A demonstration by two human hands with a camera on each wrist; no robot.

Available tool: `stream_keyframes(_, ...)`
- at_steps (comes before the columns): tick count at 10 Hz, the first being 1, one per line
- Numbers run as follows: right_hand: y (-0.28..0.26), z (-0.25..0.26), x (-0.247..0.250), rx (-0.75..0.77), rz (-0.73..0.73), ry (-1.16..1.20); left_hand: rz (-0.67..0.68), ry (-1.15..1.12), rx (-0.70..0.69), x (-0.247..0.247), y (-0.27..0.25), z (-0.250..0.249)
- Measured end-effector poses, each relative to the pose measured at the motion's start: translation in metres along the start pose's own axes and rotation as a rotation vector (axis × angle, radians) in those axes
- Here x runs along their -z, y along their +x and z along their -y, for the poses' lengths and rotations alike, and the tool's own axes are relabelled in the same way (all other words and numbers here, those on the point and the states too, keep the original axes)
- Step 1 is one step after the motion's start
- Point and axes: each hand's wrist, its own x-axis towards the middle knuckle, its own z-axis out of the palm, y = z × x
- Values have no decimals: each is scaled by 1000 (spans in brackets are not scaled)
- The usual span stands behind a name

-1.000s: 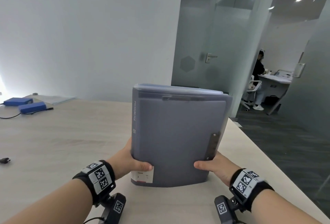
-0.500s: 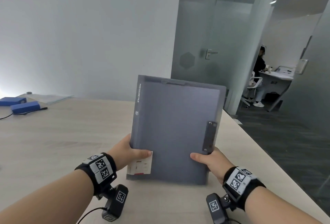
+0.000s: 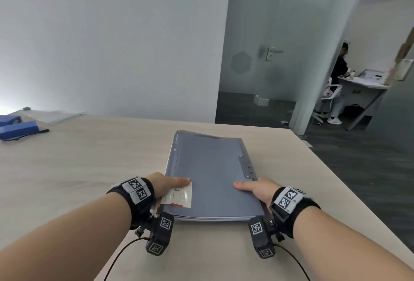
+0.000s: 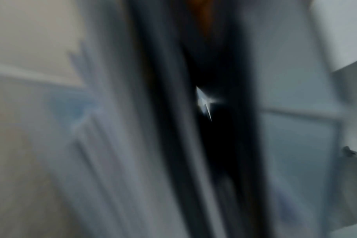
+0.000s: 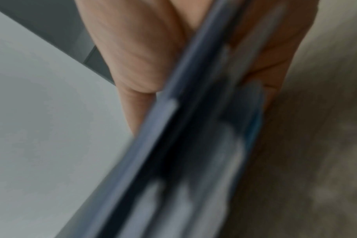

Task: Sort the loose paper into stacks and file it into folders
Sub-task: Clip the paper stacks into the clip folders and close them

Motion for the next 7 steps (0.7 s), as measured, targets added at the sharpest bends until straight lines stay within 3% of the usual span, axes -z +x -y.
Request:
stream_keyframes(2, 28, 1, 5, 3, -16, -226, -146, 65, -112, -3, 13, -12)
stream_keyframes(5, -9, 13, 1, 21, -181, -532, -209, 256, -88, -9, -8, -22)
stream_keyframes(7, -8, -5, 9, 61, -186, -468, -232, 168, -98, -4, -33, -16)
